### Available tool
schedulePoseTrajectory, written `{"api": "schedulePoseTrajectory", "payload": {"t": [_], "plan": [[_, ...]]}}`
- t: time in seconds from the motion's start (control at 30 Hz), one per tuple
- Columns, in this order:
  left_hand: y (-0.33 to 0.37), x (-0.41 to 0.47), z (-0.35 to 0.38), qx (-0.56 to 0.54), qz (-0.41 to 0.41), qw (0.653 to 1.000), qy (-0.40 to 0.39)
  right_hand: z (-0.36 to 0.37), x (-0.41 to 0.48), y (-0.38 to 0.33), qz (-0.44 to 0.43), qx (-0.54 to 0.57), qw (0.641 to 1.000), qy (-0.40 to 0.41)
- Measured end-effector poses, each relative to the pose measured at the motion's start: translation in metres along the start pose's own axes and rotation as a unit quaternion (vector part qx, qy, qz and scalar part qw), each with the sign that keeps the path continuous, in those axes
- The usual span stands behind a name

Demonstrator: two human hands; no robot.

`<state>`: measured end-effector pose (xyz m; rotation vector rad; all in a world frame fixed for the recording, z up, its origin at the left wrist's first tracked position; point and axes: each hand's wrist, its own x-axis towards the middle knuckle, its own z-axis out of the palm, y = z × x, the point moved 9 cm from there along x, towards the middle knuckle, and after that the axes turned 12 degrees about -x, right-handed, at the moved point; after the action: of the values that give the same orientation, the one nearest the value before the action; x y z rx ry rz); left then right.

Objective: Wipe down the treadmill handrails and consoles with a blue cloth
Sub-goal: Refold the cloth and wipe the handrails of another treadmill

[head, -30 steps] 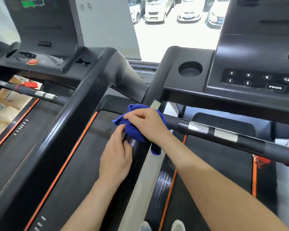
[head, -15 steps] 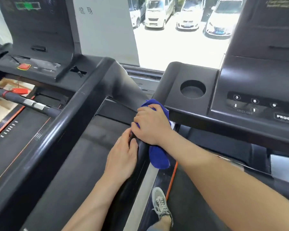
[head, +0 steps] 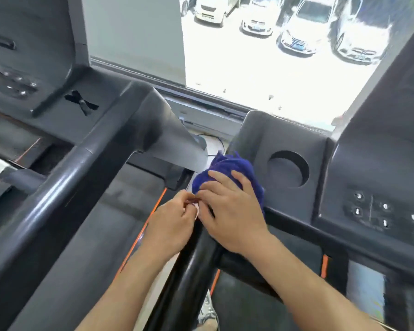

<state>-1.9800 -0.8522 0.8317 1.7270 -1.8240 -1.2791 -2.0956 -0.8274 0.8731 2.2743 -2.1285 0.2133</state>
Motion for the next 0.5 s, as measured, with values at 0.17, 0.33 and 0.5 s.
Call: {"api": "schedulePoseTrajectory", "payload": {"t": [0.17,0.33,0.5], "plan": [[0.012,0.012,0.022,-0.014,0.010,1.000,-0.009,0.000,0.060,0.041,-0.021,-0.043,0.999,0.013],[0.023,0.006,0.026,-0.039,0.027,0.999,0.006,0.002,0.145,0.157,0.149,-0.066,0.985,-0.053],[0.042,0.003,0.038,0.012,0.071,0.997,0.002,0.011,0.131,0.149,0.201,-0.103,0.972,-0.066]]}}
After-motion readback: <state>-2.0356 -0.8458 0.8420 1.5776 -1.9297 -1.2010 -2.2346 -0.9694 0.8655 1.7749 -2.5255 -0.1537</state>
